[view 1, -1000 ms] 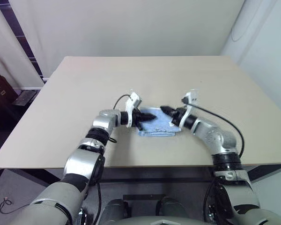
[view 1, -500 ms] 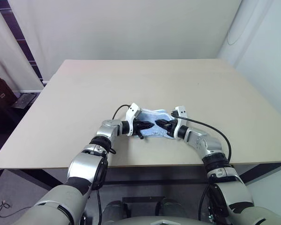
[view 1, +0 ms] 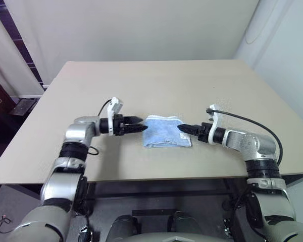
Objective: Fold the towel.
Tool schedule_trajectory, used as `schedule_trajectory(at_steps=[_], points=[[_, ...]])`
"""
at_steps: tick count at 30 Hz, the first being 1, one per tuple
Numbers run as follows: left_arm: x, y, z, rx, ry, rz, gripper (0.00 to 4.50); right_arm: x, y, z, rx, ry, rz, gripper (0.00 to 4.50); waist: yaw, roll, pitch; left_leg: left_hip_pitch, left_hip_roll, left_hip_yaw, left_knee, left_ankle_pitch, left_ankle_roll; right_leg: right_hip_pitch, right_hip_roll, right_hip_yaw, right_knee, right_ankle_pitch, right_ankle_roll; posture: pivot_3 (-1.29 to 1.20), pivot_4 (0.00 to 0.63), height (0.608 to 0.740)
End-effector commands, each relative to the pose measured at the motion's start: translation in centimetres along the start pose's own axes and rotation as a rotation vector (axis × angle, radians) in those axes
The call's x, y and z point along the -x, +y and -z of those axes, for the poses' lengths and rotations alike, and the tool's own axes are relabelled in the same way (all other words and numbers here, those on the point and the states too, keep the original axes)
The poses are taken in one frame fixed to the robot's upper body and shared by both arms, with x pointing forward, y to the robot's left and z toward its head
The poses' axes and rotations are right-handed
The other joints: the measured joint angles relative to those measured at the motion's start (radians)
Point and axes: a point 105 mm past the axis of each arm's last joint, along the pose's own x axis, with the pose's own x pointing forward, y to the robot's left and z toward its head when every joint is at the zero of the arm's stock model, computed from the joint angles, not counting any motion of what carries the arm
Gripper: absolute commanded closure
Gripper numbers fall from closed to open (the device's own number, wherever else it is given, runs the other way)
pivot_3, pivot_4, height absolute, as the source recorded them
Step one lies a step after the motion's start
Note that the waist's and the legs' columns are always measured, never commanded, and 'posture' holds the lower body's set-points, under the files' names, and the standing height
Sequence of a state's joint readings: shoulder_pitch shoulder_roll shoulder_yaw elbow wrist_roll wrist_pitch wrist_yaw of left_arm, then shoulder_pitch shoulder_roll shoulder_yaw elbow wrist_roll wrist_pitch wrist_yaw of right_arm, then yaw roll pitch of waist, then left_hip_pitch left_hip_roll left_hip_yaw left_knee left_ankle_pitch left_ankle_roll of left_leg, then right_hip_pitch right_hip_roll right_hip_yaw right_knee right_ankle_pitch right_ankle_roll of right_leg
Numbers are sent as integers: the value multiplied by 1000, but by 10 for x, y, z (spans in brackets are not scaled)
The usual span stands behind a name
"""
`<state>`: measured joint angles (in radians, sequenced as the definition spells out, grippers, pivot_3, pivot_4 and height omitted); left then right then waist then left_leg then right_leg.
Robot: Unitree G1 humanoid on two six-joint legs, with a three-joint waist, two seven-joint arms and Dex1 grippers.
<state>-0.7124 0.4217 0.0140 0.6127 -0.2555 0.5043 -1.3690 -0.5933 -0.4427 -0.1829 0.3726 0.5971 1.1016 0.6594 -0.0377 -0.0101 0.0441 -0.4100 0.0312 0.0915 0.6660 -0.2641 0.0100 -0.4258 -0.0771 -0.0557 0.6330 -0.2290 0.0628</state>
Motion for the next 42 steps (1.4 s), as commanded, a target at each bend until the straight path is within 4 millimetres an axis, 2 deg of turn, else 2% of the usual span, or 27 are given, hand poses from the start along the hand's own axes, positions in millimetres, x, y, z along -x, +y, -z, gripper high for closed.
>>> schedule_trajectory(at_steps=[1, 4, 7, 12, 18, 24, 32, 37, 42], points=[[13, -11, -12, -67, -22, 17, 1003, 9, 2, -14, -71, 3, -39, 17, -4, 0, 0, 0, 0, 0, 0, 0, 0, 0, 0, 0, 0, 0, 0, 0, 0, 740], [27, -13, -20, -188, -127, -33, 1003, 9, -11, -10, -142, 38, -4, 17, -3, 0, 0, 0, 0, 0, 1, 0, 0, 1, -1, 1, -1, 0, -1, 0, 0, 740], [33, -23, -14, -202, -117, -19, 1003, 3, -18, -2, -184, 70, 5, 17, -5, 0, 0, 0, 0, 1, 1, 0, 0, 1, -1, 1, -1, 0, -1, 0, 0, 740], [37, -30, 4, -174, -75, -22, 1003, -21, 2, 6, -214, 113, -92, 17, -15, 0, 0, 2, 1, 1, 1, 0, 0, 2, 1, 2, 0, 0, 0, 0, 0, 740], [33, -31, 3, -152, -93, -30, 1003, -50, 33, 22, -218, 211, -191, 17, -30, 0, 0, 3, 2, -1, 1, 1, -1, 2, 4, 2, 2, 1, -2, 0, 0, 740], [32, -27, -8, -139, -140, -59, 1003, -61, 34, 34, -239, 255, -181, 17, -34, -1, -1, 3, 2, -2, 1, 1, -1, 2, 5, 3, 2, 1, -1, 0, 0, 740], [27, -24, -1, -136, -133, -71, 973, -61, 22, 29, -321, 209, -130, 2667, -32, 0, -1, 4, 3, -2, 1, 1, -2, 2, 7, 3, 2, 1, -2, 0, 0, 740], [25, -19, 1, -128, -135, -71, 973, -62, 32, 14, -333, 124, -199, 4422, -33, -1, -2, 5, 3, -1, 1, 2, -3, 3, 7, 4, 2, 2, -3, 0, 0, 740], [24, -9, 1, -117, -132, -82, 973, -53, 28, -11, -396, -70, -178, 4467, -29, 0, -1, 4, 3, -1, 1, 2, -4, 2, 6, 4, 2, 3, -6, 0, 0, 740]])
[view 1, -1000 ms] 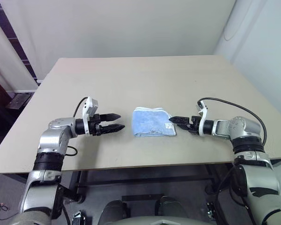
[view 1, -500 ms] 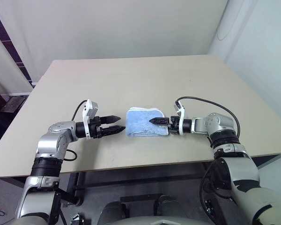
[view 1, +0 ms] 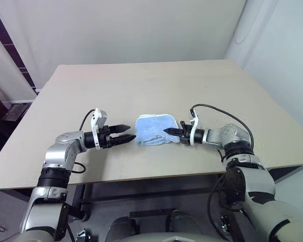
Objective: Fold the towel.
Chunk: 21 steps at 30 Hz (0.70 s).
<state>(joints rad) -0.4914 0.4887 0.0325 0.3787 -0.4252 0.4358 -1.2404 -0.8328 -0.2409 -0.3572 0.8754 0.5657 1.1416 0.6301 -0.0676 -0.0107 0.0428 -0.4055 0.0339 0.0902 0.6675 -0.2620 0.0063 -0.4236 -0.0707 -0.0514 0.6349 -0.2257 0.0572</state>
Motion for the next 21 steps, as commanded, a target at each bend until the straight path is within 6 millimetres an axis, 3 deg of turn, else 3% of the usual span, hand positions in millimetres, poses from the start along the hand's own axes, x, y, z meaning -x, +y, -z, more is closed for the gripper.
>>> schedule_trajectory(at_steps=[1, 3, 6, 11, 15, 21], points=[[-4, 4, -12, -54, -20, 12, 973, 14, 24, -31, 73, -206, -61, 4467, 2, 0, 0, 0, 0, 0, 0, 0, 0, 0, 0, 0, 0, 0, 0, 0, 0, 740], [-6, 6, -11, -53, -19, 16, 973, 34, 38, -52, 163, -411, -64, 4467, 6, 2, 1, -1, 0, 0, 0, 0, 0, -1, 0, 0, 0, 0, 1, 0, 0, 740], [-10, 7, -10, -50, -23, 26, 973, 79, 51, -82, 129, -735, -87, 4467, 21, 2, 1, -4, 0, 0, -1, 0, 0, -4, -1, 0, 0, 0, 2, 0, 0, 740], [-19, 9, -10, -44, -25, 39, 973, 131, 48, -106, 54, -1025, -49, 4467, 28, 2, 1, -5, -1, -1, -2, 0, 0, -3, -1, -1, -2, -1, 3, 0, 0, 740], [-31, 9, -12, -43, -35, 58, 973, 174, 16, -136, -99, -1226, 2, 4467, 25, 3, 2, -3, -1, -1, -1, 0, 0, -2, 0, -1, -3, -1, 2, 0, 0, 740], [-38, 8, -11, -43, -39, 70, 973, 196, -38, -152, -211, -1328, 177, 4467, 15, 5, 2, -2, -2, 2, -2, 0, 0, -1, 2, 2, -4, -1, 2, 0, 0, 740]])
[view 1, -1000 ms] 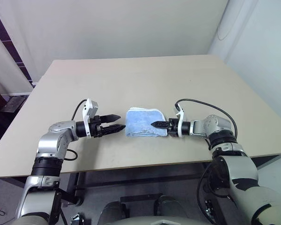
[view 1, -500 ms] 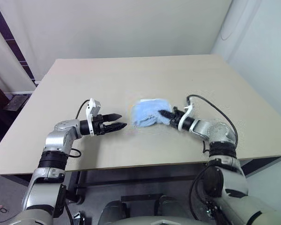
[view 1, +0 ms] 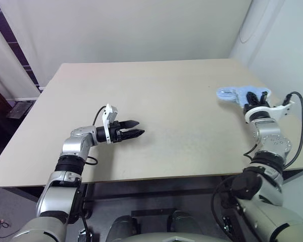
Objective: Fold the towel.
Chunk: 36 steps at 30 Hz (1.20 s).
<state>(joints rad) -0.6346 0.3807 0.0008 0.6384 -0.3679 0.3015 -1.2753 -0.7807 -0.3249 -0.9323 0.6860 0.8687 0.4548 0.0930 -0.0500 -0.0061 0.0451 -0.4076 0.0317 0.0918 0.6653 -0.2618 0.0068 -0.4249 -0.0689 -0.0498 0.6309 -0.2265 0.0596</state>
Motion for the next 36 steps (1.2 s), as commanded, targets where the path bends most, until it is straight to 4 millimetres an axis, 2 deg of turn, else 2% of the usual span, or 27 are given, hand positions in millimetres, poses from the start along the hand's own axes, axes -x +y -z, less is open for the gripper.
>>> schedule_trajectory(at_steps=[1, 4, 11, 16, 21, 29, 31, 34, 36], points=[[-4, -1, -12, -50, -13, 11, 973, -9, -11, -10, -11, -63, 46, 4467, -5, 0, 0, 0, 0, 0, -1, 0, 0, 0, 2, 1, 0, 0, 0, 0, 0, 740], [-4, -2, -11, -46, -20, 9, 973, -8, -34, -12, -28, -80, 143, 4467, -7, 0, 0, 1, 1, -2, -2, 0, 0, 0, 4, 1, 0, 0, 0, 0, 0, 740], [3, -2, -7, -46, -18, -18, 973, -6, -49, 0, -25, -55, 194, 4467, -19, 0, 0, 1, 2, 0, -1, 0, 0, 0, 4, 4, 0, 0, 0, 0, 0, 740], [9, -3, -4, -39, -13, -35, 973, 4, -71, 12, -33, -30, 269, 4467, -19, 0, 0, 1, 2, 0, -1, 0, 0, 0, 4, 6, 0, 0, 0, 0, 0, 740], [10, -3, -4, -34, -6, -35, 973, 9, -78, 16, -38, -13, 283, 2939, -17, 0, 0, 1, 3, 0, -1, 0, 0, 0, 4, 6, 0, 0, 0, 0, 0, 740], [9, -2, -6, -24, 6, -25, 973, 19, -83, 6, -54, -30, 308, 14, -10, -1, -1, 2, 4, 0, -1, 0, 0, 1, 4, 6, 0, 0, 0, 0, 0, 740], [10, -2, -7, -23, 10, -18, 973, 22, -80, 1, -54, -31, 298, 14, -2, -1, -1, 2, 4, 0, 0, 0, 0, 1, 4, 6, 0, 0, -1, 0, 0, 740], [12, 0, -10, -21, 8, -24, 973, 32, -64, -6, -53, -20, 238, 14, 10, -1, -1, 1, 4, -1, 0, 0, 0, 0, 3, 6, 0, 0, -1, 0, 0, 740], [14, 4, -11, -31, 15, -39, 973, 52, -52, -17, 13, -8, 211, 14, 14, 0, -1, 0, 4, -1, -1, 0, 0, 0, 3, 6, 0, 0, 0, 0, 0, 740]])
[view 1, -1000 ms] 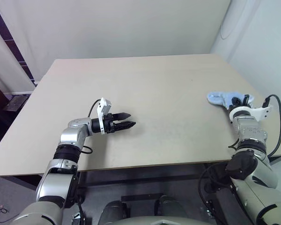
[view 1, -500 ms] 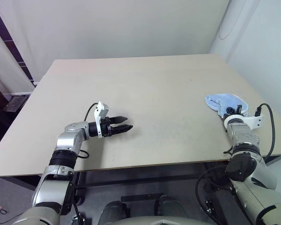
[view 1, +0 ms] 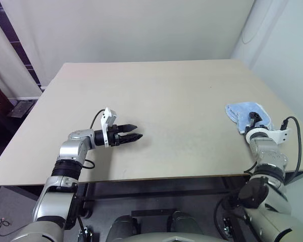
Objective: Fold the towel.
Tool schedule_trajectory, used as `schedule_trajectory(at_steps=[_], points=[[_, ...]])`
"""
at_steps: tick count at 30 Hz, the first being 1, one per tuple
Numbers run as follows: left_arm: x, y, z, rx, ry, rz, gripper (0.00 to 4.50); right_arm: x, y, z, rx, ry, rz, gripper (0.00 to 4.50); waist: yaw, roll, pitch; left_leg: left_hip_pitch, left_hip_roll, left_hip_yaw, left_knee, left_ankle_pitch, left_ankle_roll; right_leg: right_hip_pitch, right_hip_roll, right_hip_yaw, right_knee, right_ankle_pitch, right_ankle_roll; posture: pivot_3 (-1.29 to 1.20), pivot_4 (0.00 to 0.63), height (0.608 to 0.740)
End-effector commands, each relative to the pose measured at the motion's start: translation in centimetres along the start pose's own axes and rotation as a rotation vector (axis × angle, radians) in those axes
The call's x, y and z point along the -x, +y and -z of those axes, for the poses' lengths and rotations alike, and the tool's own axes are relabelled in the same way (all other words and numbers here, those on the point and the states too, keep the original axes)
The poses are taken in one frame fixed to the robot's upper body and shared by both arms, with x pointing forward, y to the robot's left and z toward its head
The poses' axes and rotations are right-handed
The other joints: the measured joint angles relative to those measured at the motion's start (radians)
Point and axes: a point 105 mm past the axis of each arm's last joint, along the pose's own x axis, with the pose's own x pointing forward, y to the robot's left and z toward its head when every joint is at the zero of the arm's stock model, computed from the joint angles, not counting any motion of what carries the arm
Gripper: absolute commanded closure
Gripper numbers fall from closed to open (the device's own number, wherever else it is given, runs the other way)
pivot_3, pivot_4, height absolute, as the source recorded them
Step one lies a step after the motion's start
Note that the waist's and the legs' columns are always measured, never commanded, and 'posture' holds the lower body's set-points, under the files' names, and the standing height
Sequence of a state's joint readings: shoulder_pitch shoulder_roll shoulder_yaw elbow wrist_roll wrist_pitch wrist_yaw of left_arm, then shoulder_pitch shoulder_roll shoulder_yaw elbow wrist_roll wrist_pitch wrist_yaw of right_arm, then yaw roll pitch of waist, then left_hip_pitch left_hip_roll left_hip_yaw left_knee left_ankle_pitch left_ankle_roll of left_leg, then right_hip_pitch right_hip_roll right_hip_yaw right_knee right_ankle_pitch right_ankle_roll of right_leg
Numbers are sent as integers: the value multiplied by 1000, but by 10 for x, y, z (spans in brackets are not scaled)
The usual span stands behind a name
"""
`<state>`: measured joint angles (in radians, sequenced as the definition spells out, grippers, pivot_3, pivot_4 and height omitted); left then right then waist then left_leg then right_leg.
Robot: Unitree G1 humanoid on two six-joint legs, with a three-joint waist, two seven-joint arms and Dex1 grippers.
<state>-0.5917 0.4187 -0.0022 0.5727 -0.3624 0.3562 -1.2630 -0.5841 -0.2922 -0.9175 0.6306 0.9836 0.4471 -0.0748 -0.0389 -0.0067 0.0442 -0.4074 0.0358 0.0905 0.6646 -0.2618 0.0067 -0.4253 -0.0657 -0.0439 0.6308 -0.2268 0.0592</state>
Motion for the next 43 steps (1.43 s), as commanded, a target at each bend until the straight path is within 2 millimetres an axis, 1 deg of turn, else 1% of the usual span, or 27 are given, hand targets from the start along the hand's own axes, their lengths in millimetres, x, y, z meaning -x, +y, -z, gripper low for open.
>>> schedule_trajectory(at_steps=[1, 4, 7, 9, 10, 11, 12, 13, 15, 18, 20, 22, 26, 30, 34, 39, 43], points=[[4, 6, -18, -47, -30, -19, 973, 32, 22, -19, 97, -4, -70, 14, 4, 1, 0, 0, 0, -1, 0, 0, 0, 0, 0, 0, 0, 0, 0, 0, 0, 740], [5, 7, -20, -62, -36, -24, 973, 59, 26, -22, 244, 17, -113, 14, 3, 3, 0, -1, 0, 0, -1, 0, 0, -1, -1, 0, 0, 0, 0, 0, 0, 740], [7, 8, -25, -77, -62, -30, 973, 79, 31, -20, 397, 51, -183, 14, -6, 3, 0, 0, 0, 1, -1, 0, 0, -1, -1, 0, 0, -1, -3, 0, 0, 740], [8, 8, -28, -87, -74, -31, 973, 87, 45, -16, 579, 49, -255, 14, -8, 4, 1, 1, 0, 2, 0, 0, 0, -1, 0, 2, 0, -1, -4, 0, 0, 740], [9, 8, -29, -102, -79, -36, 973, 92, 56, -12, 699, 29, -307, 14, -9, 4, 1, 2, 0, 2, 0, 0, 0, -1, 0, 2, 0, -1, -4, 0, 0, 740], [10, 8, -31, -111, -91, -42, 973, 97, 67, -5, 799, 35, -370, 14, -9, 4, 1, 2, 0, 2, 0, 0, 0, -1, 1, 3, 0, -1, -4, 0, 0, 740], [11, 7, -33, -114, -106, -45, 973, 104, 79, 9, 917, 79, -460, 14, -8, 4, 1, 3, 0, 2, 0, 0, 0, -1, 2, 3, 0, -2, -3, 0, 0, 740], [12, 6, -34, -113, -110, -46, 973, 110, 85, 22, 1021, 124, -529, 14, -8, 4, 1, 3, 0, 2, 1, 0, 0, -1, 2, 3, 0, -2, -3, 0, 0, 740], [15, 2, -33, -121, -95, -33, 973, 118, 87, 42, 1199, 204, -646, 14, -6, 4, 1, 3, 0, 1, 0, 0, 0, -1, 3, 3, 0, -2, -3, 0, 0, 740], [23, -2, -33, -122, -95, -30, 973, 132, 85, 67, 1328, 361, -801, 14, -2, 2, 1, 3, 0, -1, 1, 0, 0, 0, 3, 3, -1, -2, -3, 0, 0, 740], [29, -5, -35, -160, -117, -37, 973, 143, 82, 79, 1378, 455, -893, 14, 0, 2, 1, 2, -1, -1, 0, 0, 0, -1, 3, 3, -1, -2, -4, 0, 0, 740], [36, -9, -35, -188, -115, -46, 973, 151, 79, 89, 1387, 540, -968, 14, 2, 1, 1, 0, -2, -1, 1, 0, 0, -2, 2, 3, -2, -1, -5, 0, 0, 740], [49, -19, -34, -234, -125, -53, 973, 162, 80, 102, 1372, 623, -1076, 14, 6, 0, 1, 0, -2, -1, 1, 0, 0, -1, 1, 3, -3, -1, -4, 0, 0, 740], [60, -26, -25, -232, -110, -67, 973, 161, 84, 112, 1347, 646, -1124, 14, 14, 0, 1, 1, -2, -1, 2, 0, 0, -1, 1, 3, -2, -2, -4, 0, 0, 740], [63, -39, -6, -238, -102, -111, 973, 159, 89, 121, 1335, 662, -1164, 14, 22, 0, 1, 1, -1, -1, 1, -1, -1, -1, 1, 3, -2, -2, -4, 0, 0, 740], [71, -56, 11, -197, -88, -148, 973, 155, 96, 123, 1310, 661, -1190, 14, 30, -1, 1, 0, -2, -1, 1, -1, -1, -2, 0, 2, -3, -1, -6, 0, 0, 740], [69, -63, 17, -190, -101, -176, 973, 153, 97, 123, 1321, 691, -1215, 14, 29, -1, 1, 0, -2, 0, 2, -2, -3, -2, -1, 2, -3, -1, -5, 0, 0, 740]])
